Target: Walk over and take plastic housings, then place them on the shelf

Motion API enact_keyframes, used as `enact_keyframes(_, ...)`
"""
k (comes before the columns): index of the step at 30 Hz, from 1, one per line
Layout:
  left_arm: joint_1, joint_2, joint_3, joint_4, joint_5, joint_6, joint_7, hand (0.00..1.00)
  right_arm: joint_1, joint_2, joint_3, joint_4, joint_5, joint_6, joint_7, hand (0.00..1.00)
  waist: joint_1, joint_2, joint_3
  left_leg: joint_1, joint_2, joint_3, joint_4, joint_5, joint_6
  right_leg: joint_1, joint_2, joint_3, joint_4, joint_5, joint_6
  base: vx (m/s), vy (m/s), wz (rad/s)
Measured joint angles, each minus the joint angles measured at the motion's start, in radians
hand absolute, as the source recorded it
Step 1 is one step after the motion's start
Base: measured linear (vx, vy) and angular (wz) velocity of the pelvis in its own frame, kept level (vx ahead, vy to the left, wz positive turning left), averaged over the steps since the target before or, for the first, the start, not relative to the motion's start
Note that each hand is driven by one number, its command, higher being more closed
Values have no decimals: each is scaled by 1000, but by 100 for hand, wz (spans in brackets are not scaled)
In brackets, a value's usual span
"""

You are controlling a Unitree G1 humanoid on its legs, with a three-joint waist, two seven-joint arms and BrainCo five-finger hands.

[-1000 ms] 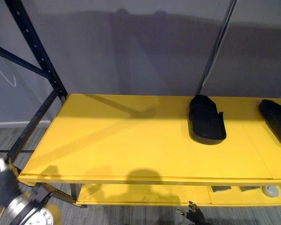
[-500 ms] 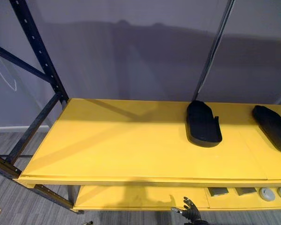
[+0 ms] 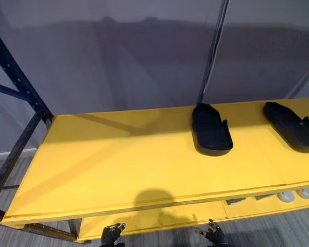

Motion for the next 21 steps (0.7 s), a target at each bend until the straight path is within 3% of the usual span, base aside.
enact_keyframes(9, 5, 5, -47, 16, 1, -1, -24, 0, -2, -2, -7, 1, -2, 0, 0, 0, -8, 1, 3, 13, 14, 60, 9, -9, -2, -32, 18, 65, 26, 1, -3, -38, -8, -22)
enact_keyframes(16, -3, 7, -46, 18, 23, -1, -23, 0, -6, -4, -8, -9, -13, 2, 1, 0, -10, -5, 21, -5, 30, 152, 125, -80, 3, -81, 26, 162, 71, 5, -5, -47, 9, -41)
enact_keyframes(21, -70, 17, -44, 56, 36, -4, -18, 0, -34, 2, -1, -38, -34, 18, 0, 0, -7, -9, 66, -59, 67, 264, 232, -129, 11, -147, 55, 256, 63, 77, 3, -83, 35, -72)
